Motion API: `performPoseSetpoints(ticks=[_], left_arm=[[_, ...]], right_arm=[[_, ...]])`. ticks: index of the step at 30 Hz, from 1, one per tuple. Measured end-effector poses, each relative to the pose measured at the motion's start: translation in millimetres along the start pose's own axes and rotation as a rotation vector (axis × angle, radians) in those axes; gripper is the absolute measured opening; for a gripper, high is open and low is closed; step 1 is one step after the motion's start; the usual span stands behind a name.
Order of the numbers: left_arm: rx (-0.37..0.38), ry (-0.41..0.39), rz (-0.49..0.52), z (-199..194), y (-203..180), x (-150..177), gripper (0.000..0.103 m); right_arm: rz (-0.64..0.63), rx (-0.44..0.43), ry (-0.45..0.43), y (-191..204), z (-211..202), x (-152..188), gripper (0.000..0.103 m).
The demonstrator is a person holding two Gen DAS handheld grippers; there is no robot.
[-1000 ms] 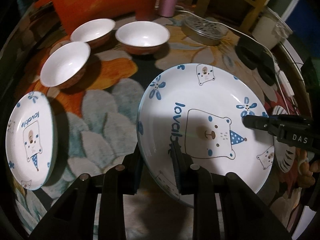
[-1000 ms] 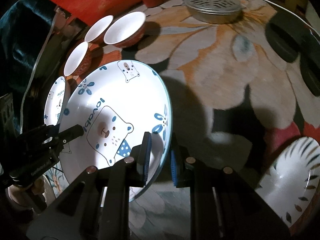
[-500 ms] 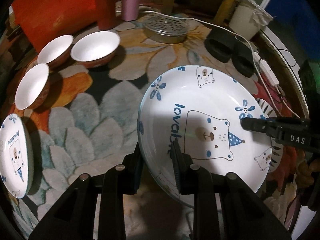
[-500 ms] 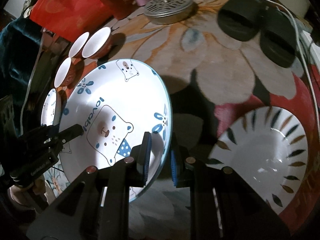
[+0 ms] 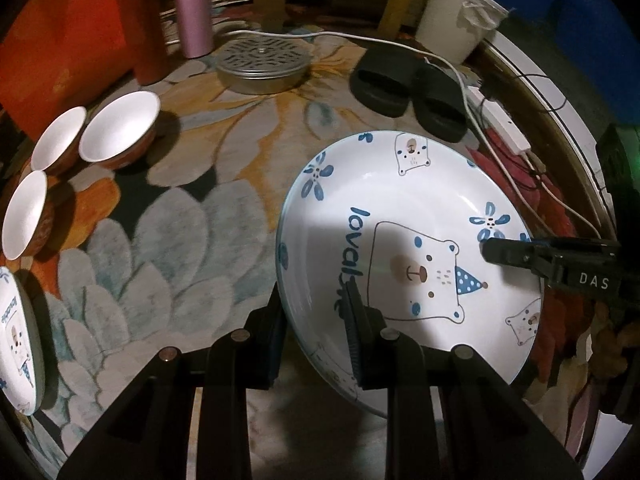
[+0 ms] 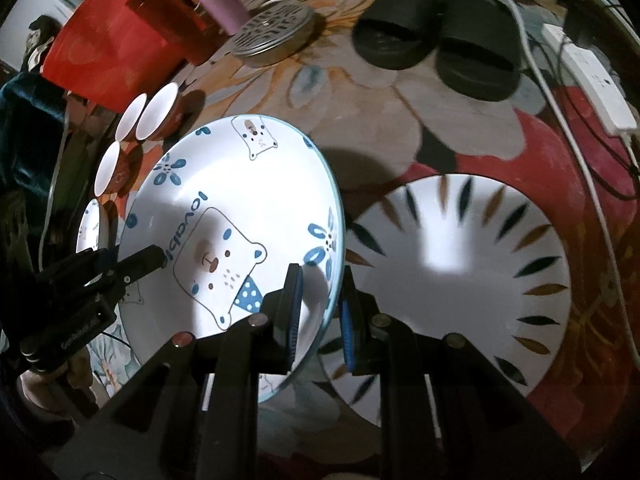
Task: Organize plates and bowls
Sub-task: 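Carry the bear plate over the leaf-pattern plate and lower it on top, releasing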
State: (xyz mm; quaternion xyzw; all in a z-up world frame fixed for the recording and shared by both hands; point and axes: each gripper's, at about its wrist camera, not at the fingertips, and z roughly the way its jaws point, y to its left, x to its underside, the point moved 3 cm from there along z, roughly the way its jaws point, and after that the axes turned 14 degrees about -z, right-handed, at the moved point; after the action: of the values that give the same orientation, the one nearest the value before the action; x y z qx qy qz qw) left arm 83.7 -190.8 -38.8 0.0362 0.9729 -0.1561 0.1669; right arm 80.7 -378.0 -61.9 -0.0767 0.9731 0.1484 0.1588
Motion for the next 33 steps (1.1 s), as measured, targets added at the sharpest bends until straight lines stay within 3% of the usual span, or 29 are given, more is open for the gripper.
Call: performPoseSetpoints(ticks=[33], left_arm=[[0.07, 0.083, 0.156, 47, -116, 23, 0.027]], right_arm=[[0.196, 0.073, 0.034, -99, -35, 76, 0.018]])
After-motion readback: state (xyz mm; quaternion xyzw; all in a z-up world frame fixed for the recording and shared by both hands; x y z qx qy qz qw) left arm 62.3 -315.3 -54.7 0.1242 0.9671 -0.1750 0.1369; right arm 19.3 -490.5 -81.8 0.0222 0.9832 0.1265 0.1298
